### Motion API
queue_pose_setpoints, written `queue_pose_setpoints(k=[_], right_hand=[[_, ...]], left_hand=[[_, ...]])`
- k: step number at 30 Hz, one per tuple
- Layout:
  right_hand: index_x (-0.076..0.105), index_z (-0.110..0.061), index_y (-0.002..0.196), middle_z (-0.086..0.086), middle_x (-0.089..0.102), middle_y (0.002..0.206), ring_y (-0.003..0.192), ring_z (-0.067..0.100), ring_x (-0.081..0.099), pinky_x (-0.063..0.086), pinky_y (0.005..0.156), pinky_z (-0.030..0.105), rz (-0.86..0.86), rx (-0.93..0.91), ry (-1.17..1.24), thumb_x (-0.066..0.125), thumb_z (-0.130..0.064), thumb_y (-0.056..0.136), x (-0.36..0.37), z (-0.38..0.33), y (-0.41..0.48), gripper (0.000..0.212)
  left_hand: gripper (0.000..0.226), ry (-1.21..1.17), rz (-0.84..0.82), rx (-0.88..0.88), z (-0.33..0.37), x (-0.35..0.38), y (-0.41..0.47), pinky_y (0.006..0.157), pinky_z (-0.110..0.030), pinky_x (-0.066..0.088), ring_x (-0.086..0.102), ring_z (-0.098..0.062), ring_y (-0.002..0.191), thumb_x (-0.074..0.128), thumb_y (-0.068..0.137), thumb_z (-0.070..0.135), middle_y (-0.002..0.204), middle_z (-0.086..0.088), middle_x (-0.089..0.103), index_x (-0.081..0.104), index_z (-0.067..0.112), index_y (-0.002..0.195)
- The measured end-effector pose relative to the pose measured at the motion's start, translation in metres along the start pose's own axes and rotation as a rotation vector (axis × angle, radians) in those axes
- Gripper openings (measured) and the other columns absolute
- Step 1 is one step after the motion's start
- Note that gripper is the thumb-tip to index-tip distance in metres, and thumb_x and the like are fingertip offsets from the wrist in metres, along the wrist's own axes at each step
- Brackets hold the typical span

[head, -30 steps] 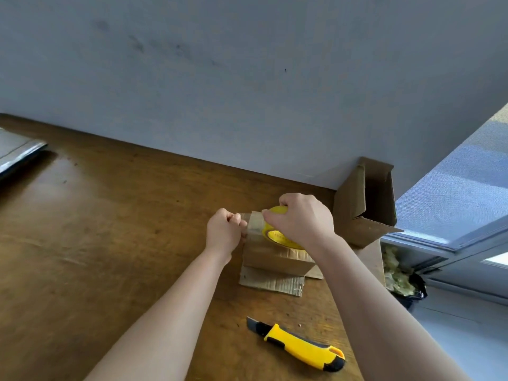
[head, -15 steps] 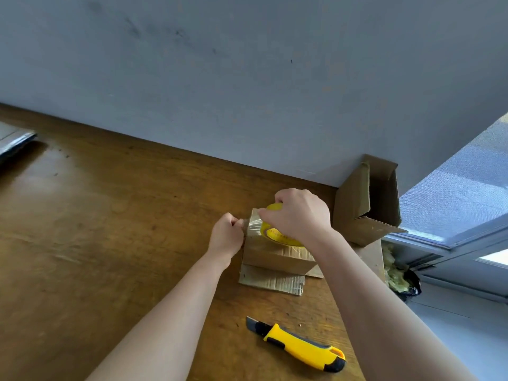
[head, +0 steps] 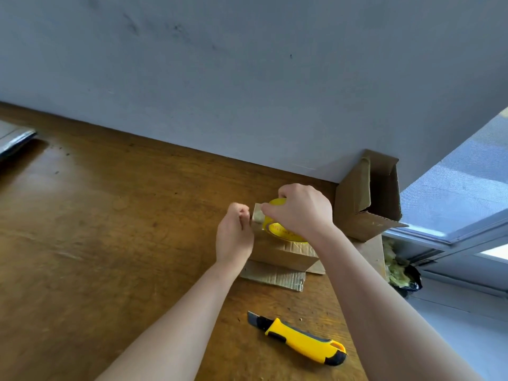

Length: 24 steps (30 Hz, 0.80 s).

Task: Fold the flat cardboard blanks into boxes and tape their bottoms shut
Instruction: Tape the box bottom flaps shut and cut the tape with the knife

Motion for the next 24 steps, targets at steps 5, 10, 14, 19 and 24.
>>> queue_pose_setpoints(k=[5,10,14,19,24], right_hand=[[0.057,-0.025,0.069,-0.011,0.051,0.063,0.064,0.015,0.05,0.026,0.047,0.022,0.027,-0.016,0.007,0.058,-0.058,0.076,0.0,-0.001,-0.001,0.033],[0.049,-0.022,0.057,-0.008,0.05,0.057,0.056,0.013,0.048,0.026,0.046,0.024,0.036,-0.034,0.042,0.055,-0.062,0.078,0.0,0.003,-0.005,0.045],[0.039,-0.018,0.049,-0.006,0.039,0.05,0.05,0.015,0.04,0.024,0.045,0.025,-0.026,-0.026,0.119,0.063,-0.056,0.075,-0.004,0.008,-0.005,0.051],[0.039,-0.017,0.048,-0.006,0.039,0.05,0.05,0.015,0.039,0.023,0.044,0.025,-0.046,-0.035,0.128,0.068,-0.05,0.07,-0.001,-0.004,-0.02,0.048],[0.046,-0.019,0.05,-0.006,0.045,0.052,0.052,0.013,0.045,0.025,0.044,0.023,-0.043,-0.012,0.2,0.066,-0.051,0.073,0.006,-0.025,-0.051,0.044]], left_hand=[[0.038,-0.061,-0.248,-0.151,-0.01,0.0,0.002,0.084,-0.021,0.038,0.055,-0.017,0.114,0.03,0.103,0.035,0.127,0.0,0.06,0.052,0.024,0.131],[0.036,-0.431,-0.484,-0.216,-0.001,0.011,0.017,0.104,-0.029,0.032,0.041,-0.017,0.131,0.03,0.102,0.037,0.134,0.013,0.051,0.044,0.037,0.136],[0.025,-0.319,-0.45,-0.092,-0.003,0.009,0.012,0.078,-0.02,0.039,0.052,-0.002,0.101,0.03,0.103,0.031,0.102,0.02,0.057,0.05,0.039,0.116],[0.026,-0.245,-0.383,-0.029,-0.014,-0.003,-0.005,0.07,-0.004,0.036,0.051,0.011,0.094,0.03,0.104,0.026,0.105,0.018,0.056,0.051,0.033,0.119],[0.032,-0.204,-0.337,0.034,-0.028,-0.032,-0.027,0.077,-0.003,0.036,0.051,0.007,0.097,0.03,0.104,0.02,0.113,0.011,0.057,0.052,0.021,0.127]])
Point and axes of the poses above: each hand's wrist, its own y-axis towards the middle knuckle, its own x-axis out of the palm, z = x × y, the point moved 1 cm from there along y, towards the middle knuckle
